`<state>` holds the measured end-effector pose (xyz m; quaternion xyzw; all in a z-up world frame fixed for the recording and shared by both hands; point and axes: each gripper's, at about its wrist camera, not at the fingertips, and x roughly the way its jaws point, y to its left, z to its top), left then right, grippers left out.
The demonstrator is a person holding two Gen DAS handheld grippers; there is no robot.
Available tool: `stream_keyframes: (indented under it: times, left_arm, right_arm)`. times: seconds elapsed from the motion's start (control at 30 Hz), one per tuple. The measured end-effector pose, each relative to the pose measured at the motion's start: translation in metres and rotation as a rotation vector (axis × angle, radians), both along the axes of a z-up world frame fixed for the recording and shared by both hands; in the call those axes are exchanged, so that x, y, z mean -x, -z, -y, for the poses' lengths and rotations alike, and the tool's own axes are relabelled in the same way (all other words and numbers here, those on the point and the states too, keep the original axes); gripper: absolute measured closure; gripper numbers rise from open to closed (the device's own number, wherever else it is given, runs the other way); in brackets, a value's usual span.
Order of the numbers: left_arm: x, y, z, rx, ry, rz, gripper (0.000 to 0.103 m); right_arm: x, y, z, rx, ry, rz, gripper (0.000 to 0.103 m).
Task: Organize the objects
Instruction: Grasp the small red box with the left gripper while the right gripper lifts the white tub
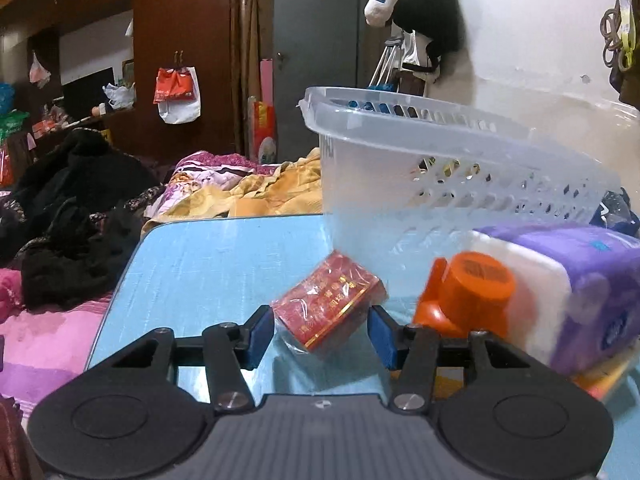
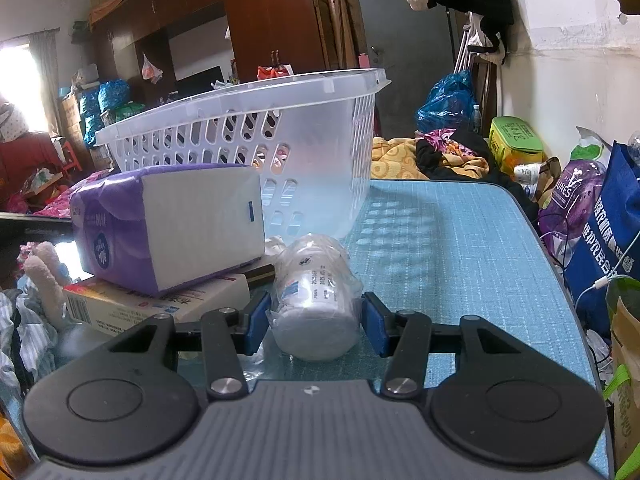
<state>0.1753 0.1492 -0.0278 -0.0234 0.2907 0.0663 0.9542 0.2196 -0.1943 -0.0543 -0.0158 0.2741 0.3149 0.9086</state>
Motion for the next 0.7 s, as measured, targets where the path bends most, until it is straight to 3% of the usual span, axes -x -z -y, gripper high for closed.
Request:
stream_keyframes:
  times: [0.1,0.2,0.3,0.37,0.4,0.57,0.67,0.7]
  left_arm:
    - [-0.012,-0.004,0.004,-0.045,-0.009,-0.039,0.054]
    - [-0.019,-0.008,0.01,-0.109,-0.012,-0.048,0.053]
    - [-0.014,-0.017,0.012,-0.166,-0.016,0.0,0.052]
    - [-0.013,-0.022,0.01,-0.171,0.023,0.025,0.04]
    - [-0.016,-0.024,0.009,-0.18,0.049,0.019,0.025]
    - [-0.038,-0.017,0.006,-0.21,0.154,-0.082,0.022]
    - [-0.044,-0.011,0.001,-0.196,0.132,-0.14,0.022]
    - [-0.047,-0.008,-0.001,-0.177,0.134,-0.171,0.029]
  right_arm:
    - [0.001,0.001,0.0,0.0,0.002,0.006,0.051]
    - [0.001,0.001,-0.002,0.009,-0.005,0.01,0.052]
    - [0.0,0.0,-0.002,0.008,-0.008,0.004,0.052]
    - [-0.001,0.0,-0.002,0.008,-0.009,0.003,0.052]
    - [-0.001,0.0,-0.002,0.008,-0.009,0.003,0.052]
    - [-0.001,0.001,-0.001,0.004,-0.011,-0.004,0.051]
    - [-0.001,0.001,-0.001,0.005,-0.011,-0.003,0.051]
    - [-0.002,0.001,0.0,0.005,-0.01,-0.002,0.051]
